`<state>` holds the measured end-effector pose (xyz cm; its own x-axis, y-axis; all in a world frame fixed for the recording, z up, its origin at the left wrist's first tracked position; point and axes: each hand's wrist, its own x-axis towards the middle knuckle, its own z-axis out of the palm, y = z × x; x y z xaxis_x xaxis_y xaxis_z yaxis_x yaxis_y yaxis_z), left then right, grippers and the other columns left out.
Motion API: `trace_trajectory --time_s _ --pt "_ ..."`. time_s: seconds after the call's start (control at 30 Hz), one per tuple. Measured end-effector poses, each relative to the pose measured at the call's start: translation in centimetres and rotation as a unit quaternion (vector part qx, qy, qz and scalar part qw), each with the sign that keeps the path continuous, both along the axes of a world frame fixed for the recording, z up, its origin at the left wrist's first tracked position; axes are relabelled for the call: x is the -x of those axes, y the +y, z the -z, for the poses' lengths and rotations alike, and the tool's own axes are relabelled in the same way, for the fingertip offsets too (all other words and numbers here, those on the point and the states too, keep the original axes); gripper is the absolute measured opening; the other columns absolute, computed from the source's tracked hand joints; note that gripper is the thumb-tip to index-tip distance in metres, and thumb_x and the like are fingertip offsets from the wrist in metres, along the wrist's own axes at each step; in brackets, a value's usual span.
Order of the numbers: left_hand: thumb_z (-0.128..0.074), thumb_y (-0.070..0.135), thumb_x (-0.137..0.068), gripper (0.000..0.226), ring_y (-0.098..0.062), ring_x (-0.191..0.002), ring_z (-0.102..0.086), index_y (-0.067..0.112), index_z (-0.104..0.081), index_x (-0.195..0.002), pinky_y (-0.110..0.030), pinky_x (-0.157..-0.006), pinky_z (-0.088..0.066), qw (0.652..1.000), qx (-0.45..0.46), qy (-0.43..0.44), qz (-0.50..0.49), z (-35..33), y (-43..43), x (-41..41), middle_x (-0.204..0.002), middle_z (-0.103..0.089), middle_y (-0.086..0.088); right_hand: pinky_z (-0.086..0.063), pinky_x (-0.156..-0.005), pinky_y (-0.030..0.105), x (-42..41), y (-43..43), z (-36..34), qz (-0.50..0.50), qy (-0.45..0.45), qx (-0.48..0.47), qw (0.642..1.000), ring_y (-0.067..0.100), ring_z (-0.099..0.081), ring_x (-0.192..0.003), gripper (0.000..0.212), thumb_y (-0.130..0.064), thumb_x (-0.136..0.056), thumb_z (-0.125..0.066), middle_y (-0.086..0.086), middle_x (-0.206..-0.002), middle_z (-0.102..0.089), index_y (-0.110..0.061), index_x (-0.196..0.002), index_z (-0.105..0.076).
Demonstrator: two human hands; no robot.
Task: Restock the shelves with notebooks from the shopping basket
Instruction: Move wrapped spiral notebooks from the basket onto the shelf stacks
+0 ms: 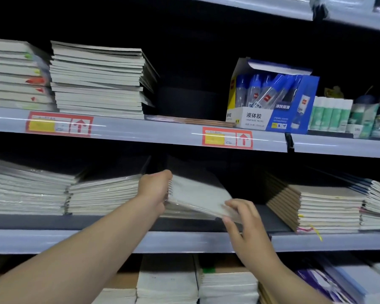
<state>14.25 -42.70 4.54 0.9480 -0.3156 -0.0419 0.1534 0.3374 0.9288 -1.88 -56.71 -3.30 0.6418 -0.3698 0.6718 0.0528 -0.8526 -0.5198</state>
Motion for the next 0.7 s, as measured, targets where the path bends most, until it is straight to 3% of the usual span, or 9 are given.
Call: trace_trajectory --time_s 0.1,0.23,0.33,0.47,0.57,0.67,0.7 --pt "-0.059 0.006 -0.082 0.015 -0.027 -0.071 -0.043 0.013 -0.048 -0.076 -0.039 -0.065 -0.035 1.0 -0.013 -0.018 0.004 0.2 -0.2 -0.1 -0.076 -0.045 -0.012 -0.026 -0.091 0.0 -0.8 -0.5 0.2 0.002 0.005 0.021 1.0 -0.003 -0.04 -0.116 0.025 -0.019 -0.097 -0.053 -0.028 -0.118 -0.041 -0.031 -0.119 -0.056" --pt "-0.061 0.015 -0.089 0.025 -0.018 -0.036 -0.037 0.013 -0.048 -0.068 -0.025 -0.049 -0.032 0.995 -0.065 -0.068 0.022 0.7 0.1 -0.5 -0.042 -0.041 -0.004 -0.025 -0.093 -0.001 -2.0 -1.2 0.0 -0.005 0.014 0.016 1.0 -0.001 -0.042 -0.116 0.026 -0.013 -0.098 -0.05 -0.03 -0.115 -0.044 -0.024 -0.119 -0.062" --pt "-0.062 0.024 -0.09 0.013 -0.011 -0.045 -0.042 0.014 -0.054 -0.089 -0.02 -0.044 -0.034 0.987 -0.099 -0.126 0.017 0.9 0.3 -0.5 -0.043 -0.045 0.007 -0.029 -0.094 0.003 -2.8 -1.8 -0.4 -0.021 0.007 0.007 1.0 0.002 -0.047 -0.115 0.028 -0.008 -0.098 -0.05 -0.027 -0.115 -0.047 -0.024 -0.116 -0.064" --pt "-0.061 0.031 -0.089 0.029 -0.013 -0.055 -0.051 0.023 -0.049 -0.114 -0.021 -0.041 -0.035 0.966 -0.144 -0.214 -0.011 1.5 0.7 -0.6 -0.064 -0.053 0.003 -0.035 -0.096 0.012 -3.8 -2.5 -0.6 -0.029 0.011 0.006 0.999 0.006 -0.049 -0.113 0.027 -0.008 -0.099 -0.048 -0.027 -0.113 -0.047 -0.023 -0.115 -0.064" --pt "-0.056 0.05 -0.089 0.039 -0.007 -0.058 -0.053 0.028 -0.055 -0.121 -0.025 -0.05 -0.041 0.921 -0.211 -0.328 -0.014 2.0 1.4 -0.8 -0.07 -0.054 0.013 -0.034 -0.096 0.009 -4.4 -2.9 -0.7 -0.032 0.006 -0.003 0.999 0.007 -0.05 -0.113 0.027 -0.007 -0.099 -0.048 -0.024 -0.112 -0.049 -0.022 -0.113 -0.065" --pt "-0.048 0.069 -0.082 0.061 -0.007 -0.09 -0.058 0.033 -0.051 -0.132 -0.031 -0.074 -0.048 0.838 -0.324 -0.435 -0.056 2.8 2.0 -1.1 -0.101 -0.059 0.017 -0.033 -0.091 0.004 -5.0 -3.1 -1.0 -0.031 0.009 -0.005 0.999 0.005 -0.05 -0.111 0.027 -0.007 -0.099 -0.048 -0.024 -0.111 -0.049 -0.022 -0.113 -0.065" --pt "-0.048 0.071 -0.081 0.061 -0.008 -0.092 -0.057 0.036 -0.052 -0.131 -0.031 -0.076 -0.048 0.814 -0.344 -0.462 -0.079 2.8 2.2 -1.2 -0.102 -0.058 0.019 -0.034 -0.091 0.004 -5.3 -3.1 -1.1 -0.031 0.007 -0.006 0.999 0.005 -0.051 -0.11 0.026 -0.008 -0.099 -0.049 -0.024 -0.11 -0.049 -0.022 -0.113 -0.065"
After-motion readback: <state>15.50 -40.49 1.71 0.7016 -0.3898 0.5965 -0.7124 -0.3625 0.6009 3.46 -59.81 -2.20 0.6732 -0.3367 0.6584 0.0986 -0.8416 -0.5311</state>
